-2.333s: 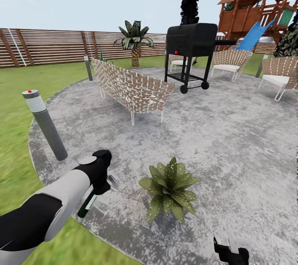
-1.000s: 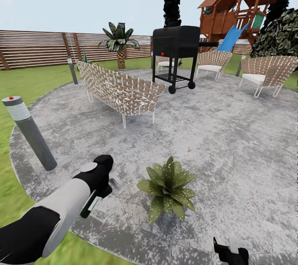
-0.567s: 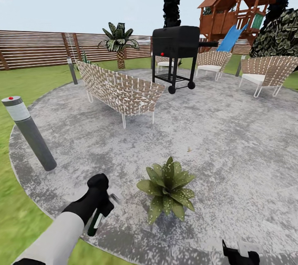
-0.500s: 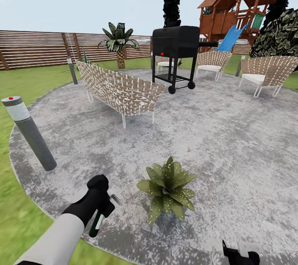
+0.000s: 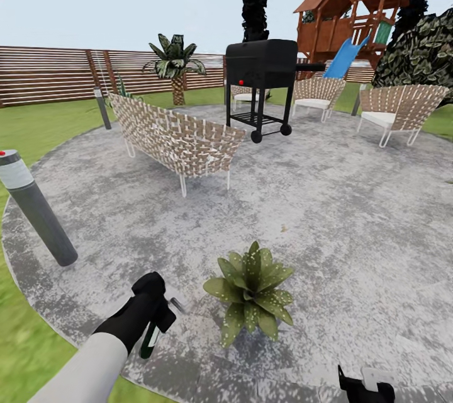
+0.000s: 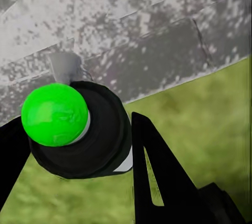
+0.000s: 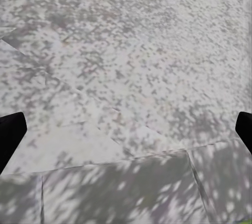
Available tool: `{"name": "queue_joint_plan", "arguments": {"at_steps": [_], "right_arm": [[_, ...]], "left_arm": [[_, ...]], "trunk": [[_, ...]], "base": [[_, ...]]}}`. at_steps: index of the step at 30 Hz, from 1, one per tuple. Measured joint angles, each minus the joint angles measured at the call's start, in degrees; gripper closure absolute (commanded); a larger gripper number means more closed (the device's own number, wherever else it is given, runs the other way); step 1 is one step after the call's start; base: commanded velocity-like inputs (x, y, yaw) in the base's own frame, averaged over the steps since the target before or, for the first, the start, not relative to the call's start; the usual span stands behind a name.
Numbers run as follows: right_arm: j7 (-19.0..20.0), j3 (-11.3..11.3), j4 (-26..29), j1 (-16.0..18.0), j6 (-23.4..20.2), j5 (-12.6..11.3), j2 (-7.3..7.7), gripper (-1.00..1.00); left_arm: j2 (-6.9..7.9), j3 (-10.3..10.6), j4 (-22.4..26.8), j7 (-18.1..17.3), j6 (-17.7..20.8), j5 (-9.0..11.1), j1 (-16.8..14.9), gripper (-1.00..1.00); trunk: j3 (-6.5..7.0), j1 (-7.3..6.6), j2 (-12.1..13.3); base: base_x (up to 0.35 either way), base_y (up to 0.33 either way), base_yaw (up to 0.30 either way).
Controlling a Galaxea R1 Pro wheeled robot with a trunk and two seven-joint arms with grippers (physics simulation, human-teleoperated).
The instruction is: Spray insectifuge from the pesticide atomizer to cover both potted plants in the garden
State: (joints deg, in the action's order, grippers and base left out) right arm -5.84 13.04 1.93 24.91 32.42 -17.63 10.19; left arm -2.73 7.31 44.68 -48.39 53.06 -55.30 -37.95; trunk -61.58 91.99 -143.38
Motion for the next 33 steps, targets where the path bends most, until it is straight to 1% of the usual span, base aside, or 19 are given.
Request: {"name": "queue_joint_plan", "arguments": {"at_steps": [1,3,5,8,10,12,13,15,18,21,22,23,25,28,33], "right_arm": [[0.0,0.0,0.0,0.0,0.0,0.0,0.0,-1.0],[0.0,0.0,0.0,0.0,0.0,0.0,0.0,-1.0],[0.0,0.0,0.0,0.0,0.0,0.0,0.0,-1.0],[0.0,0.0,0.0,0.0,0.0,0.0,0.0,-1.0],[0.0,0.0,0.0,0.0,0.0,0.0,0.0,-1.0],[0.0,0.0,0.0,0.0,-0.1,0.0,0.0,-1.0],[0.0,0.0,0.0,0.0,-0.1,0.0,0.0,-1.0],[0.0,0.0,0.0,0.0,-0.1,0.0,0.0,-1.0],[0.0,0.0,0.0,0.0,-0.1,0.0,0.0,-1.0],[0.0,0.0,0.0,0.0,-0.1,0.0,0.0,-1.0],[0.0,0.0,0.0,0.0,-0.1,0.0,0.0,-1.0],[0.0,0.0,0.0,0.0,-0.1,0.0,0.0,-1.0],[0.0,0.0,0.0,0.0,-0.1,0.0,0.0,-1.0],[0.0,0.0,0.0,0.0,-0.1,0.0,0.0,-1.0],[0.0,0.0,0.0,0.0,-0.1,0.0,0.01,-1.0]], "left_arm": [[-0.12,0.0,0.1,0.0,0.0,0.7,0.0,1.0],[-0.93,0.0,0.1,0.1,0.0,3.1,0.0,1.0],[-1.17,0.0,0.2,0.5,-0.1,3.8,0.0,1.0],[-0.85,-0.1,0.3,0.7,-0.2,4.0,0.0,1.0],[-0.68,-2.0,1.4,0.7,-0.2,4.0,0.0,1.0],[-0.55,-5.5,2.3,0.7,-0.9,3.9,0.0,1.0],[-0.55,-6.5,2.5,0.8,-1.9,4.0,0.0,1.0],[-0.66,-7.1,2.6,1.0,-3.7,3.9,0.0,1.0],[-0.76,-7.1,2.6,1.0,-4.4,3.4,0.1,1.0],[-0.7,-7.0,2.0,1.5,-4.6,2.9,0.3,1.0],[-0.69,-7.0,1.9,2.1,-4.6,2.6,0.7,1.0],[-0.69,-6.9,1.7,3.6,-4.7,1.9,1.5,1.0],[-0.75,-6.9,1.6,6.0,-4.7,1.2,2.6,1.0],[-0.78,-6.8,1.6,7.1,-4.6,1.2,3.1,1.0],[-0.76,-6.9,2.0,7.2,-4.6,1.5,3.2,1.0]], "trunk": [[0.0,0.0,0.0],[0.0,0.0,0.0],[0.0,0.0,0.0],[0.0,0.0,0.0],[0.0,0.0,0.0],[0.0,0.0,0.0],[0.0,0.0,0.0],[0.0,-0.01,0.0],[0.0,-0.02,0.0],[0.0,0.0,0.0],[0.0,0.0,0.0],[0.0,0.0,0.0],[0.0,0.0,0.0],[0.0,0.0,0.0],[0.12,0.0,0.0]], "base": [[0.0,0.0,-0.002],[0.0,0.0,-0.001],[0.0,0.0,0.0],[0.0,0.0,0.0],[0.0,0.0,0.0],[0.0,0.0,0.0],[0.008,0.0,0.0],[0.139,0.0,0.0],[0.206,0.0,0.0],[0.034,0.0,0.0],[0.009,0.0,0.0],[0.006,0.0,0.0],[0.002,0.0,0.0],[0.0,0.0,-0.014],[0.0,0.0,-0.189]]}}
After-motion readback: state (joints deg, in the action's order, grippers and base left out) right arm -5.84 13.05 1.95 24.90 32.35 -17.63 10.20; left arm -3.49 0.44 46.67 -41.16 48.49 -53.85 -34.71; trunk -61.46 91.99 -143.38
